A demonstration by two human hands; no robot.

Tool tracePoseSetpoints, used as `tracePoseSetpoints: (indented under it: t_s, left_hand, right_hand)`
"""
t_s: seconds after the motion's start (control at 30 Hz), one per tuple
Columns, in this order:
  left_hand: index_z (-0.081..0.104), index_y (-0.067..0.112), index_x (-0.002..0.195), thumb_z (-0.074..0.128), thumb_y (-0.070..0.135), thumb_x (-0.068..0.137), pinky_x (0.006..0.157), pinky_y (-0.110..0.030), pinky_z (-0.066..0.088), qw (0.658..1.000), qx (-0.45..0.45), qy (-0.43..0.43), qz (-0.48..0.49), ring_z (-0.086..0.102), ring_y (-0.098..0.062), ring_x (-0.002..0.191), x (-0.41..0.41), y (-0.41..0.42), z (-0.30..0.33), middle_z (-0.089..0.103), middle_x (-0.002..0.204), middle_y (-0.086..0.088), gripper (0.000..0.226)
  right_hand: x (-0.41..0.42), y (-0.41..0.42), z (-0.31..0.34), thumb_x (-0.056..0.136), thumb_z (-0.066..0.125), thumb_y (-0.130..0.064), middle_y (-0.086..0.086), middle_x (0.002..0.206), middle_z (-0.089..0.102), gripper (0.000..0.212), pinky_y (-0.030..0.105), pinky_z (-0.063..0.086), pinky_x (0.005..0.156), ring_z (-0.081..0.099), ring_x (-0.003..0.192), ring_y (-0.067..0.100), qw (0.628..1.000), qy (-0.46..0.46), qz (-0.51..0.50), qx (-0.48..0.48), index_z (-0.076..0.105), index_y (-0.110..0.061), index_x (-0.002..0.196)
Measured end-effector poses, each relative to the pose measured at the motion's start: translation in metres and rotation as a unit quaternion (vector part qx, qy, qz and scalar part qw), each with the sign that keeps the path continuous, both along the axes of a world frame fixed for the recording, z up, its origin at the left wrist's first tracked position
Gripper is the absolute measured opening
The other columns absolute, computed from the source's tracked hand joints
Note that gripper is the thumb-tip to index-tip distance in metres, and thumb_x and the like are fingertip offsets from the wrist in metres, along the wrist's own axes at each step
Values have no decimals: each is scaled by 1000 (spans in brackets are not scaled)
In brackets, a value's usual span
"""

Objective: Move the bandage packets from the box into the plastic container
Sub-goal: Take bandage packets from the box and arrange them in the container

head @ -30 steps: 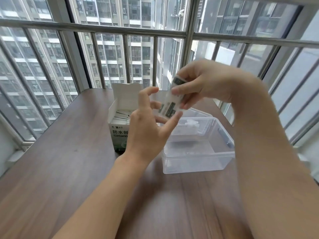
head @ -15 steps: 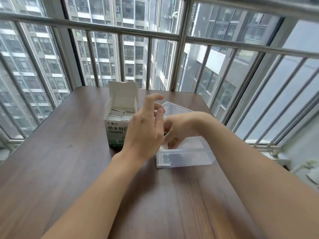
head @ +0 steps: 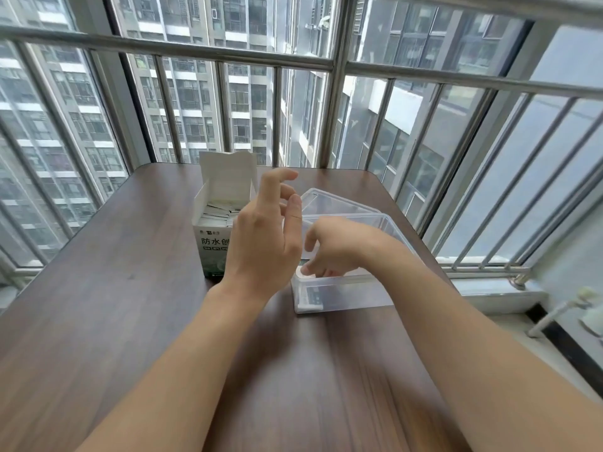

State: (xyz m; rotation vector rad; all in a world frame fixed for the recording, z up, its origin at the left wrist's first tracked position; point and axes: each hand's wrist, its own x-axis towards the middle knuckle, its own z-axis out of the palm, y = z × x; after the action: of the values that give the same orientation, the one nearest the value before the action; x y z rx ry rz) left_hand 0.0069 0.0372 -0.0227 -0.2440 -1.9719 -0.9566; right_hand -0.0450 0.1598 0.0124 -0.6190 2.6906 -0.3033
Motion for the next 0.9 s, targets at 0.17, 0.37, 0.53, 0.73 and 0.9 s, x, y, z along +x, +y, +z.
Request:
tracePoseSetpoints:
  t_s: [0.17,0.37,0.53,0.73,0.9]
  left_hand:
    - [64,-1,98,61,3,93,57,-21,50,980,-8,184,76,56,1,67,10,-18,16,63,83,5,7]
    - [53,-3,119,53,31,88,87,-29,48,952,255,143,94,56,-19,107,-3,-72,10,56,112,-3,46]
    - [51,16,137,58,52,83,97,-27,51,953,283,-80,-70,61,-9,120,-13,-90,-17,65,127,3,65]
    - [67,30,103,46,19,80,65,-39,50,945,298,-111,-77,61,-25,71,-19,-84,-18,70,77,0,32]
    - [60,21,78,34,12,91,63,-35,44,966,250,-37,-60,54,-14,70,-20,-74,-17,60,72,6,31]
  right_hand:
    - [4,1,35,91,75,-25,9,82,77,29,32,64,70,76,67,17,997,47,-8,-68,72,-5,112]
    - [17,-26,97,86,79,-16,-8,88,74,12,7,47,58,60,59,-11,910,178,121,-354,79,-14,98]
    - [19,-70,74,83,82,-22,-11,90,74,10,6,46,61,61,67,-12,921,202,204,-265,81,-19,93]
    - [2,-75,58,84,75,-10,-16,85,65,18,27,56,76,62,84,7,939,284,135,-142,78,-27,90]
    - [1,-80,47,86,71,-18,-9,91,67,12,28,42,68,65,87,19,935,326,122,-73,75,-29,83]
